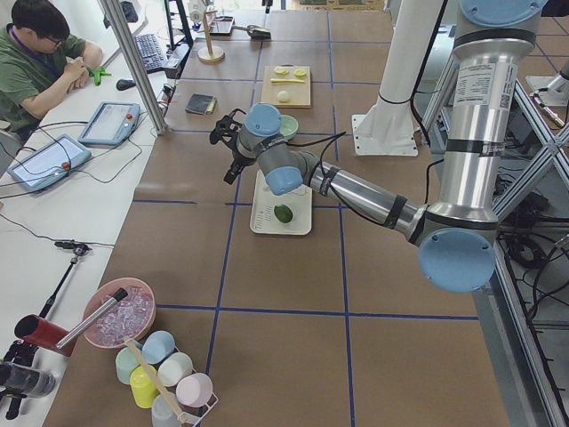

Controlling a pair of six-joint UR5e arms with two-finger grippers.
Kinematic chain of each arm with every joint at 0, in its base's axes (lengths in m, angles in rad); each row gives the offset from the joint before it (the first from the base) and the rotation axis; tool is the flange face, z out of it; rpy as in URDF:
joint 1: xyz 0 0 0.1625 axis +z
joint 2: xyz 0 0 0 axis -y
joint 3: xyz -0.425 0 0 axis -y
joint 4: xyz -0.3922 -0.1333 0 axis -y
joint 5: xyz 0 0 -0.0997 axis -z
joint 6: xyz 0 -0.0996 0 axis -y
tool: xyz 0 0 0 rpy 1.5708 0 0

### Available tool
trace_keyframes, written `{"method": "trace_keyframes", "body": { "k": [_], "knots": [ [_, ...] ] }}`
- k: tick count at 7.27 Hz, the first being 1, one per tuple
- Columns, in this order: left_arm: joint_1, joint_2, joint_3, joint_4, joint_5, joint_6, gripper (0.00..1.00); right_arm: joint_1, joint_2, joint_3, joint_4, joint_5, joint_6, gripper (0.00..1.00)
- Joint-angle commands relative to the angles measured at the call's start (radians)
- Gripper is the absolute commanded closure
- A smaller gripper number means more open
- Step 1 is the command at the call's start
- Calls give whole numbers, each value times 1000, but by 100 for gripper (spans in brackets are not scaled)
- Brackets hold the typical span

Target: Put spoon and bun in bowl

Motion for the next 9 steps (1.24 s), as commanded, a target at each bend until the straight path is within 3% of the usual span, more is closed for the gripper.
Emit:
{"method": "trace_keyframes", "body": {
  "k": [1,3,4,5,6,7,9],
  "knots": [
    [149,38,-16,78,248,-172,0,0,-1,-8,4,0,0,0],
    [270,37,-13,100,358,-430,14,0,-1,-10,14,-2,0,0],
    [312,31,-5,102,368,-527,22,-1,-1,-8,14,-2,0,0],
    [350,26,-5,103,418,-581,23,-1,-1,-8,14,-2,0,0],
    [431,-15,-2,184,489,-641,23,-1,-1,-8,14,0,1,0],
    [467,-104,15,291,505,-711,23,0,-1,-8,14,0,1,0],
    [564,-163,62,320,552,-793,25,0,-1,-8,16,0,0,0]
  ]
}}
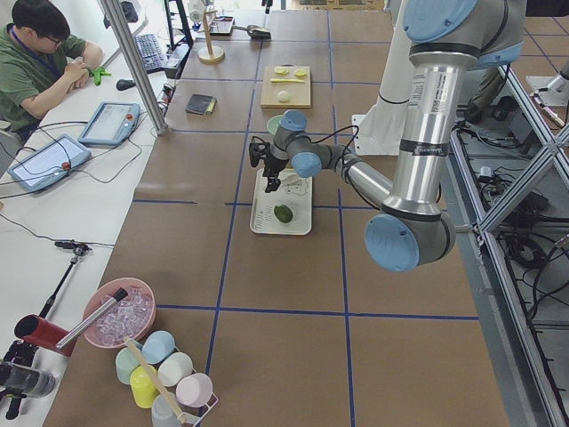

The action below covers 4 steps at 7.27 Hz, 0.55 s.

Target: Put spoon and bun in bowl

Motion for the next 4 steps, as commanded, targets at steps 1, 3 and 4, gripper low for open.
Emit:
{"method": "trace_keyframes", "body": {
  "k": [1,3,4],
  "knots": [
    [71,-39,47,24,37,-72,28,0,0,0,1,0,0,0],
    [79,-40,66,26,37,-78,29,0,0,0,1,0,0,0],
    [82,-54,84,24,39,-78,30,0,0,0,1,0,0,0]
  ]
}}
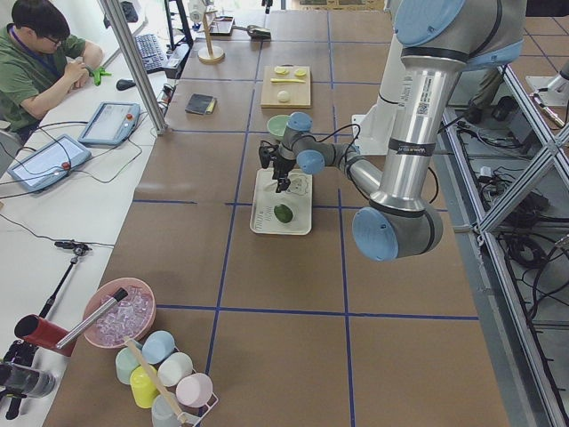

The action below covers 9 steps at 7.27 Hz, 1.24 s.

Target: Put spoon and bun in bowl

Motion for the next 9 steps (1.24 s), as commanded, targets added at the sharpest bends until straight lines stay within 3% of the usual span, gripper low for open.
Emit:
{"method": "trace_keyframes", "body": {
  "k": [1,2,3,4,5,8,9],
  "knots": [
    [6,-34,39,1,17,-2,30,-2,0,0,0,0,0,0],
    [13,-42,47,1,17,-1,31,-2,1,0,0,0,0,0],
    [14,-42,46,1,19,-1,38,-2,2,-1,0,0,0,0],
    [13,-42,44,1,19,-4,62,-2,3,-2,0,0,0,0],
    [13,-40,44,1,19,-4,97,-2,3,-2,0,0,0,0],
    [8,-40,15,3,17,-2,100,-2,3,-2,0,0,0,0],
    [5,-40,-40,41,17,-1,100,-2,3,-2,0,0,0,0]
  ]
}}
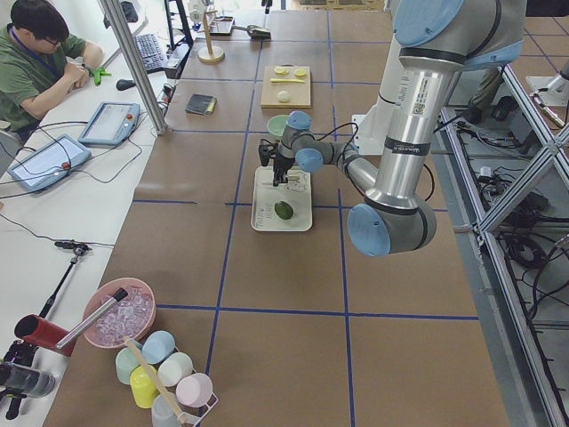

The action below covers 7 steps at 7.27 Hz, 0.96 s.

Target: Put spoon and bun in bowl

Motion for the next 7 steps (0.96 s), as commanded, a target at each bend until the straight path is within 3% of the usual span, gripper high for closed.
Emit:
{"method": "trace_keyframes", "body": {
  "k": [1,4,7],
  "knots": [
    [-4,-34,-80,120,-2,0,100,0,0,0,0,0,0,0],
    [3,-285,-46,384,-4,-151,100,0,2,2,0,0,0,0],
    [13,-577,216,442,-7,-313,100,1,3,2,0,0,1,0]
  ]
}}
